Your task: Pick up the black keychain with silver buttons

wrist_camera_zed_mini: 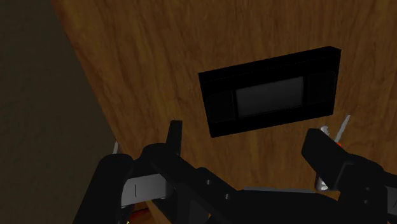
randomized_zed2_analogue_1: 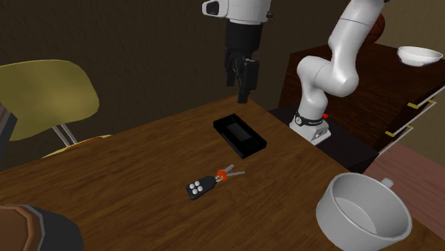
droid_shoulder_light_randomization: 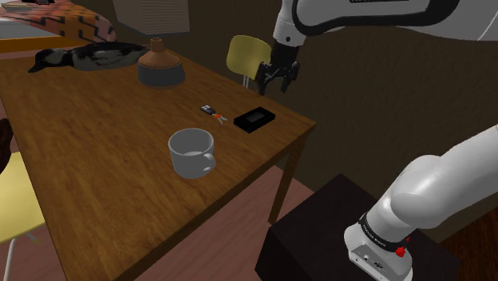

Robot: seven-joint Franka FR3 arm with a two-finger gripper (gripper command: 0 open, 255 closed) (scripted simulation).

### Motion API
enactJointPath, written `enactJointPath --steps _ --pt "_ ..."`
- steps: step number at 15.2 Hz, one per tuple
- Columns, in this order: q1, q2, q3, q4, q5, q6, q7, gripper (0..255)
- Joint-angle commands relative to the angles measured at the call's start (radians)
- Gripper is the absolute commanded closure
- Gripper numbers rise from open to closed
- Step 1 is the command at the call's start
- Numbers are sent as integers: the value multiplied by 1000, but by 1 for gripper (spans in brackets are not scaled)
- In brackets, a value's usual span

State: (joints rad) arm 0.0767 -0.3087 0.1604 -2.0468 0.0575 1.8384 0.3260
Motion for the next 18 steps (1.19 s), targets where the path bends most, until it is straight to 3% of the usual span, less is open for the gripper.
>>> enactJointPath --steps 1,8,15,18 --pt "11 71 31 52 -10 13 40 0" --pt "53 333 105 285 -79 13 157 0" --pt "131 613 140 588 -174 -47 254 0" --pt "130 612 138 547 -174 -6 256 0"
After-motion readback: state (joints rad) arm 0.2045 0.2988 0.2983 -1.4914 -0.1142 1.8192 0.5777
